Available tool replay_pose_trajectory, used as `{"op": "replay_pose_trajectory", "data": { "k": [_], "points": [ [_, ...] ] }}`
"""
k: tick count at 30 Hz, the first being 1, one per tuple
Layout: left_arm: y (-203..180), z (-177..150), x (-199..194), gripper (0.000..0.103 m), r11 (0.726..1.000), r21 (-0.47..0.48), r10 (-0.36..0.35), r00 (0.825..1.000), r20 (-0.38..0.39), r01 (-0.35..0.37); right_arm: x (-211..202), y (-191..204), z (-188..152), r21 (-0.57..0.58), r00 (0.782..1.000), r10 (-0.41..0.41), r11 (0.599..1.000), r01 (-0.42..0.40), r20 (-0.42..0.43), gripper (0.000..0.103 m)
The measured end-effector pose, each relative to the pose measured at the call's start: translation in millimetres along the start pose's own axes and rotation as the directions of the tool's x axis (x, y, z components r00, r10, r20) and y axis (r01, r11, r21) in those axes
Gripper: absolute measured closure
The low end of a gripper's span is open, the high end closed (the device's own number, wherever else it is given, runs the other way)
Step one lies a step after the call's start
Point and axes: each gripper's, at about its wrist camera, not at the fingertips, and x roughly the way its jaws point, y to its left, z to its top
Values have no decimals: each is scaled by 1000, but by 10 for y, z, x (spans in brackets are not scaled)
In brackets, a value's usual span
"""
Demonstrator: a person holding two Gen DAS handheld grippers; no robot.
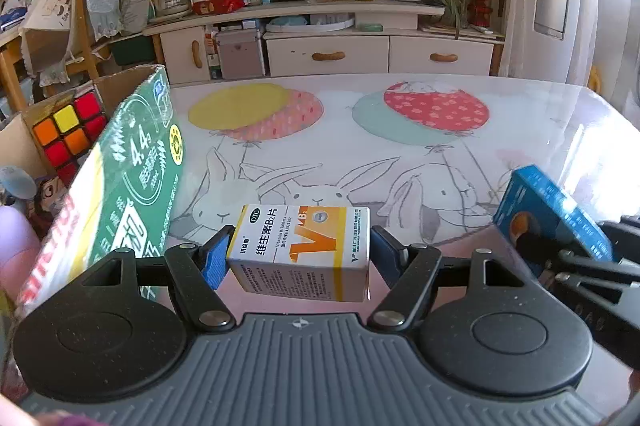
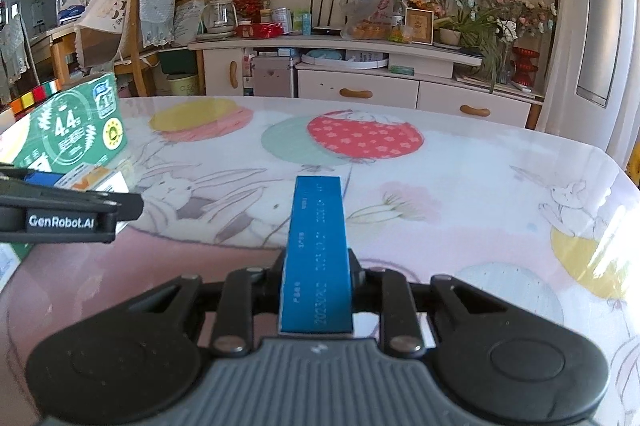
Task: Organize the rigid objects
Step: 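Carry the vitamin box into the cardboard box with the left gripper while the right gripper carries the blue box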
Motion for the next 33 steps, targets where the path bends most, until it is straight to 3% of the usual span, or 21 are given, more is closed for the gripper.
{"op": "replay_pose_trajectory", "data": {
  "k": [15,33],
  "points": [
    [86,-10,-232,15,1000,13,-15,999,36,14,-369,216,-124,-22,1000,11,1000,-12,-6,80],
    [213,119,-545,15,998,-3,-68,988,139,69,-710,493,48,-47,998,53,998,-51,25,80]
  ]
}}
